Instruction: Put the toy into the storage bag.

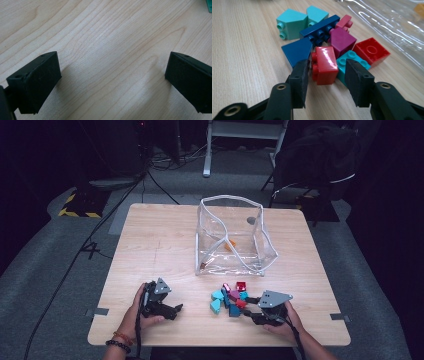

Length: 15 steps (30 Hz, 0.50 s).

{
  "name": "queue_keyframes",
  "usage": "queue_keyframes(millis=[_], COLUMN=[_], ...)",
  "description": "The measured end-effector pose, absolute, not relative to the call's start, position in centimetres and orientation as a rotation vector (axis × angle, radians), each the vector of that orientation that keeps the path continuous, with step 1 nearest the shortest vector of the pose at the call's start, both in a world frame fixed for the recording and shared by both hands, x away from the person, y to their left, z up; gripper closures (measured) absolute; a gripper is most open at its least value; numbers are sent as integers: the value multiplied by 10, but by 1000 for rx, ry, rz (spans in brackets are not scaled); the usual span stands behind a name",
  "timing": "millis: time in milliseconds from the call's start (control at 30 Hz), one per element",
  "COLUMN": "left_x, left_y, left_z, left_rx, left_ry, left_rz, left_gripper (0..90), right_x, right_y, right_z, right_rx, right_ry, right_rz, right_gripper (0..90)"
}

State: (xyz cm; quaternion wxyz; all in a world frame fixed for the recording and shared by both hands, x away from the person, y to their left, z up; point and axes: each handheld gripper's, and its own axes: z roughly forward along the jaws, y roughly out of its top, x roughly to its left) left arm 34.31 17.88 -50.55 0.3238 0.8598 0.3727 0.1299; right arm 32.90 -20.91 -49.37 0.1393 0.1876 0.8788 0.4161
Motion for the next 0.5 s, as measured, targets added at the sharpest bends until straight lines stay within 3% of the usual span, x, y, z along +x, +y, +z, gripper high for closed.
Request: queue_keyframes(millis=[233, 500], left_x=[343, 343], left_y=[179, 179], left_z=[-506, -505], left_rx=[2255, 2256], left_ry=[978, 978], left_rz=[341, 340], left_gripper=[5, 5], right_x=[331, 330], right_y=[-204, -209], right_z=[-503, -501], right_rx=[538, 551], right_ry=[2555, 2544], right_rz=[1168, 1172], right_gripper=[675, 681])
